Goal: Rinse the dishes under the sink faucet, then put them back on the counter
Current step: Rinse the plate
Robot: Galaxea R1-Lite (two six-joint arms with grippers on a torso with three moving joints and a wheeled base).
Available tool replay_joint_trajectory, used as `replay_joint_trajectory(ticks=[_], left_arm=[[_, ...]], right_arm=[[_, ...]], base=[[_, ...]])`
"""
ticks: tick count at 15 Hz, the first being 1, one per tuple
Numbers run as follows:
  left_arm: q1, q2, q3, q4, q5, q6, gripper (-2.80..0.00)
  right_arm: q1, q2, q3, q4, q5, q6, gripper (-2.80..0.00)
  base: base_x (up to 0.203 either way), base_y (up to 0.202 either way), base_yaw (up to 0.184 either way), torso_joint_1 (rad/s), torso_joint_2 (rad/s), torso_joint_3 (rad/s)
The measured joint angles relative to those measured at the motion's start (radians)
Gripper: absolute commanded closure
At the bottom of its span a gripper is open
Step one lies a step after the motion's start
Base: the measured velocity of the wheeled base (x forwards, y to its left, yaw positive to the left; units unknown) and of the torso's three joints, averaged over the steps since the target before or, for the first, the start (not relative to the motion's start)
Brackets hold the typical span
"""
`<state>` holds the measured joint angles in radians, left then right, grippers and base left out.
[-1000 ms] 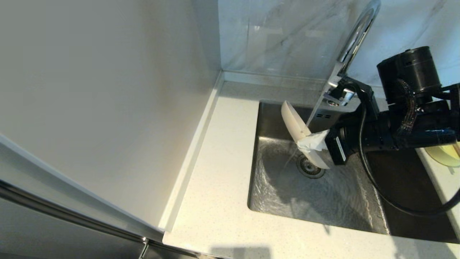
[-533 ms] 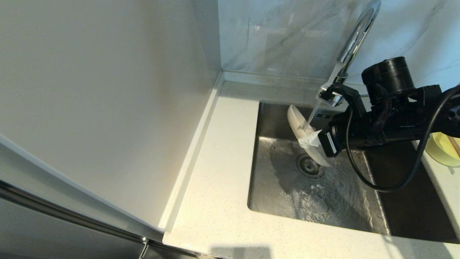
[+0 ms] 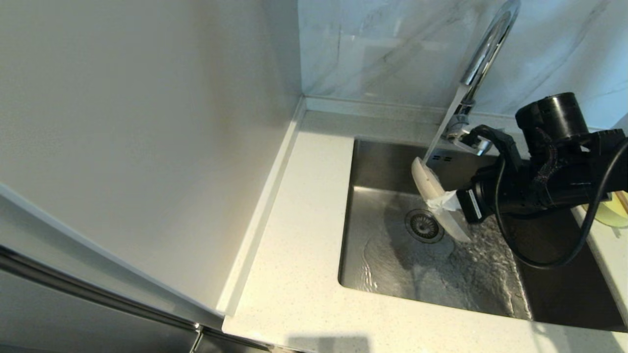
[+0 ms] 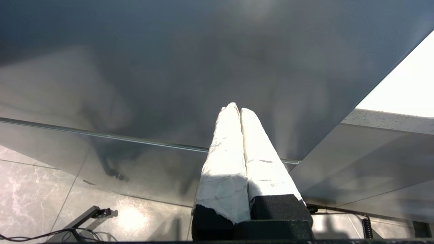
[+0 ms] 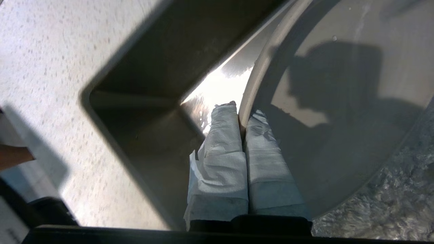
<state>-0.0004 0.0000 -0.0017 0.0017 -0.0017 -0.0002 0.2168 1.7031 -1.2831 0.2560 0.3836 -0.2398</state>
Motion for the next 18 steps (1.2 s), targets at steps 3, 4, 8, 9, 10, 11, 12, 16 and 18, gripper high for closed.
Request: replay_joint_trajectory(ticks=[3,4,8,9,10,11,12,16,18], left_arm=[[0.000,0.000,0.000,0.000,0.000,0.000,0.00],[0.000,0.000,0.000,0.000,0.000,0.000,0.00],[0.000,0.000,0.000,-0.001,0.000,0.000,0.00],[0.000,0.000,0.000,-0.001,0.000,0.000,0.00],[0.000,0.000,0.000,0.000,0.000,0.001,0.00],[0.000,0.000,0.000,0.000,0.000,0.001,0.00],[0.000,0.000,0.000,0.000,0.000,0.000,0.00],[0.000,0.000,0.000,0.000,0.000,0.000,0.00],[0.000,0.000,0.000,0.000,0.000,0.000,0.00]], right_arm=[[-0.121,-0.050,0.072,0.000,0.154,0.087,0.00],[-0.160,-0.064,0.076,0.000,0.226,0.151,0.00],[-0.250,-0.092,0.003,-0.003,0.491,0.470,0.00],[-0.255,-0.089,-0.028,-0.011,0.527,0.531,0.00],[-0.256,-0.083,-0.055,-0.028,0.552,0.574,0.00],[-0.256,-0.075,-0.075,-0.042,0.562,0.600,0.00],[-0.255,-0.063,-0.094,-0.048,0.562,0.614,0.00],[-0.250,0.001,-0.147,-0.051,0.562,0.626,0.00],[-0.235,0.026,-0.157,-0.050,0.561,0.623,0.00]], base=[[0.000,0.000,0.000,0.000,0.00,0.000],[0.000,0.000,0.000,0.000,0.00,0.000],[0.000,0.000,0.000,0.000,0.00,0.000],[0.000,0.000,0.000,0.000,0.00,0.000],[0.000,0.000,0.000,0.000,0.00,0.000],[0.000,0.000,0.000,0.000,0.00,0.000],[0.000,0.000,0.000,0.000,0.00,0.000],[0.000,0.000,0.000,0.000,0.00,0.000],[0.000,0.000,0.000,0.000,0.00,0.000]])
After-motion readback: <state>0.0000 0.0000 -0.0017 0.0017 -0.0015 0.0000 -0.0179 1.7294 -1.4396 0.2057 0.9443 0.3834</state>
